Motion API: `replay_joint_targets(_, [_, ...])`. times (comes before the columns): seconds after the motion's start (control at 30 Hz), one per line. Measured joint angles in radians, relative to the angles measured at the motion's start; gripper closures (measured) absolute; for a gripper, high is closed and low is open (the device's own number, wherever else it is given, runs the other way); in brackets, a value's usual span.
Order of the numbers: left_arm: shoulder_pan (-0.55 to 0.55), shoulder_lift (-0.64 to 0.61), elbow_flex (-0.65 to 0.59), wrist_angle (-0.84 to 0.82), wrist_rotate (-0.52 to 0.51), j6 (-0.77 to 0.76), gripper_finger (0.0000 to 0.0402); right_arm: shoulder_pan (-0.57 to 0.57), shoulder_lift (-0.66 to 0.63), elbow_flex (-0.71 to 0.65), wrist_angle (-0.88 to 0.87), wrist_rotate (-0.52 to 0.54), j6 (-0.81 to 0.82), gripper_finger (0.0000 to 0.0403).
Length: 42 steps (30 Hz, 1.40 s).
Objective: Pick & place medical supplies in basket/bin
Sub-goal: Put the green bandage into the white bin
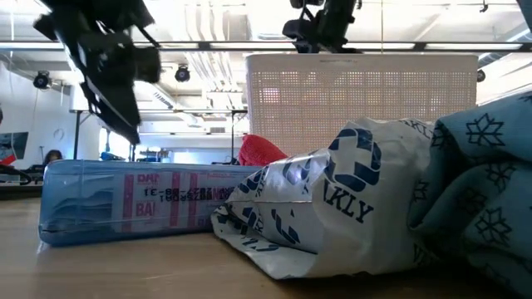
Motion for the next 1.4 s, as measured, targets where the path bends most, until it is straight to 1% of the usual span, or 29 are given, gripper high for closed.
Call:
replay_joint_targets(0.1, [0.000,0.085,0.005,0.086,-0.042,0.017,0.0167,0.032,-0.020,0.030,-0.026,0.111,-0.048,0.0077])
replay_joint_targets(0.17, [0.000,0.128,0.022,0.140,-0.045,0.039,0.0166,0.066,-0.047,0.047,-0.042,0.186,-0.099,0.0062])
replay_joint_targets(0.27, [0.000,0.176,0.057,0.129,-0.049,0.085,0.0167,0.110,-0.090,0.060,-0.059,0.263,-0.143,0.0041])
replay_joint_targets(0.33, [0.000,0.194,0.074,0.092,-0.050,0.150,0.0167,0.132,-0.118,0.061,-0.080,0.272,-0.168,0.0033])
replay_joint_targets(0.4, [-0.010,0.202,0.085,0.053,-0.052,0.273,0.0166,0.155,-0.152,0.059,-0.111,0.284,-0.208,0.0031])
replay_joint_targets(0.5, [-0.042,0.206,0.081,0.020,-0.048,0.534,0.0166,0.183,-0.195,0.057,-0.168,0.316,-0.245,0.0031])
replay_joint_targets(0.63, [-0.080,0.242,0.086,0.046,-0.050,0.848,0.0167,0.196,-0.225,0.052,-0.210,0.382,-0.247,0.0030])
replay_joint_targets(0.7, [-0.088,0.275,0.089,0.066,-0.053,0.982,0.0166,0.195,-0.238,0.051,-0.217,0.394,-0.244,0.0030])
replay_joint_targets(0.73, [-0.089,0.296,0.090,0.065,-0.066,1.034,0.0166,0.195,-0.244,0.051,-0.216,0.395,-0.244,0.0030])
replay_joint_targets(0.8, [-0.088,0.336,0.090,0.067,-0.138,1.096,0.0166,0.195,-0.249,0.051,-0.216,0.395,-0.244,0.0030])
replay_joint_targets(0.9, [-0.085,0.388,0.090,0.096,-0.282,1.127,0.0166,0.195,-0.249,0.048,-0.216,0.396,-0.243,0.0030])
replay_joint_targets(0.97, [-0.085,0.410,0.090,0.132,-0.344,1.128,0.0166,0.195,-0.248,0.048,-0.216,0.396,-0.242,0.0030])
replay_joint_targets(1.1, [-0.092,0.416,0.091,0.170,-0.356,1.128,0.0166,0.195,-0.244,0.037,-0.216,0.397,-0.241,0.0030])
replay_joint_targets(1.27, [-0.099,0.388,0.091,0.122,-0.356,1.125,0.0166,0.195,-0.244,-0.005,-0.214,0.397,-0.239,0.0030])
replay_joint_targets(1.33, [-0.099,0.368,0.091,0.081,-0.356,1.082,0.0166,0.195,-0.244,-0.029,-0.214,0.397,-0.237,0.0030])
replay_joint_targets(1.4, [-0.098,0.339,0.091,0.037,-0.354,0.962,0.0166,0.195,-0.244,-0.053,-0.213,0.394,-0.225,0.0030])
